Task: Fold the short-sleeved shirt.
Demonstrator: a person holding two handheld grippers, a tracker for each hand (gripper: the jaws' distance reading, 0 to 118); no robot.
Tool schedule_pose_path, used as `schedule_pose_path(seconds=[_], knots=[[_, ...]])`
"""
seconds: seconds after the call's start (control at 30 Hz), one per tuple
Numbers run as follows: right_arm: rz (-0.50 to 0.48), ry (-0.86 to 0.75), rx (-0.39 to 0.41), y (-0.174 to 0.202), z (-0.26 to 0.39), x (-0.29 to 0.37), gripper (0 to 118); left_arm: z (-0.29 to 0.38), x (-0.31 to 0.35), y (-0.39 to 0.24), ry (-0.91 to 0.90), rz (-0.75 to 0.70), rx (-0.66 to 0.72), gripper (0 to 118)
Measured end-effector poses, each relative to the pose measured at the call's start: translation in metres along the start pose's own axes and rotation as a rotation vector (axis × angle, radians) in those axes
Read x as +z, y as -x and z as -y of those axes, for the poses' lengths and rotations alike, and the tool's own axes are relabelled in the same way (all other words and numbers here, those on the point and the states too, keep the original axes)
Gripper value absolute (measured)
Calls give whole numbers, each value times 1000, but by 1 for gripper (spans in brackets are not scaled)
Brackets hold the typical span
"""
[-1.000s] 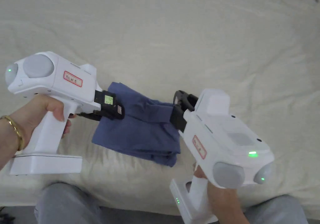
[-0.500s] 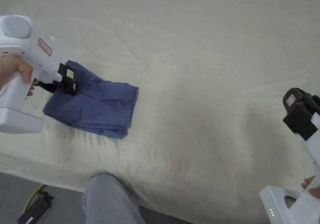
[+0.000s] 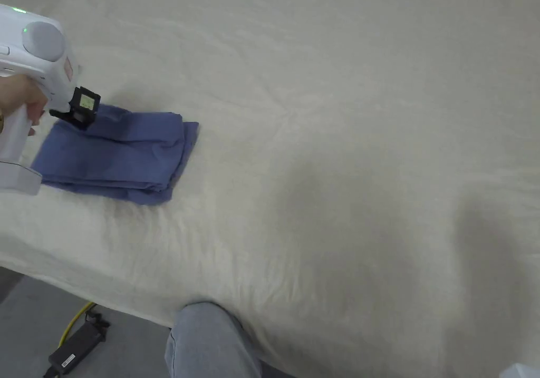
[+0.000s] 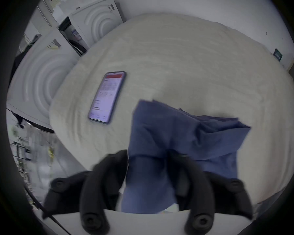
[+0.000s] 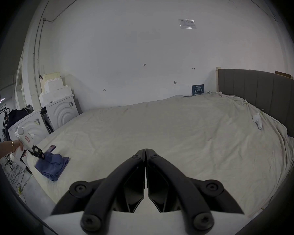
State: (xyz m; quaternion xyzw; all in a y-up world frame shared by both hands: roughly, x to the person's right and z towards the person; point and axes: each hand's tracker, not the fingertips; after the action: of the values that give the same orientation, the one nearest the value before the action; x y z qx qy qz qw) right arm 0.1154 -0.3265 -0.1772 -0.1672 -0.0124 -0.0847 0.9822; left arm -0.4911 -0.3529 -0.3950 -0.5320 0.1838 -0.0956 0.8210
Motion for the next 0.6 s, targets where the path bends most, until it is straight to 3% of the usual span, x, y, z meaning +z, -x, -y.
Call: schedule_pose_path(seconds=[0.07, 0.13, 0.37, 0.6], knots=[[-5, -11, -7, -4, -3, 1, 0, -1, 9, 11, -68, -33, 25, 99], [-12, -21, -3, -7, -4, 6, 0, -3, 33, 19, -180, -39, 96, 110], [-27, -82, 54, -14, -17, 16, 0, -1, 139, 2, -576, 5, 179, 110], [1, -143, 96, -40, -46, 29, 0, 26, 223, -80, -871, 184, 186, 110]])
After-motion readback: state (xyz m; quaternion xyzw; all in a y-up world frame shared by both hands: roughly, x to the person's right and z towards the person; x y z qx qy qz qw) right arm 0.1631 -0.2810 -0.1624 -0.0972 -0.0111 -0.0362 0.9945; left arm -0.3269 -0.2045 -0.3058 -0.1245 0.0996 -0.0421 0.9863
